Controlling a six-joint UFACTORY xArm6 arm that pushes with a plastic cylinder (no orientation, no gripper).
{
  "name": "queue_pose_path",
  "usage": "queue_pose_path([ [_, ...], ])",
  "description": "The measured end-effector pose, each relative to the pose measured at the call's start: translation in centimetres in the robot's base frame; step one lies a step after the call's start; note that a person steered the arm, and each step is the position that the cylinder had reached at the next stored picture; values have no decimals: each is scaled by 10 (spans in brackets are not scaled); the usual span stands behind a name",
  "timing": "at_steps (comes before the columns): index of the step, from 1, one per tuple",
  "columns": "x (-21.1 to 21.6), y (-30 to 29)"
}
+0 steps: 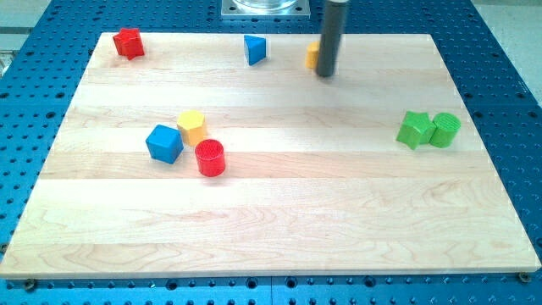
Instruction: Separate the green blocks
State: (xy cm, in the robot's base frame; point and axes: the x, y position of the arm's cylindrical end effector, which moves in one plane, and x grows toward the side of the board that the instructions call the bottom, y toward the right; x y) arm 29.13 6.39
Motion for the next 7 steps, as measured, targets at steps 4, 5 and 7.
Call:
queue_pose_path([
  [4, -50, 71],
  [5, -5, 53],
  [7, 17, 53],
])
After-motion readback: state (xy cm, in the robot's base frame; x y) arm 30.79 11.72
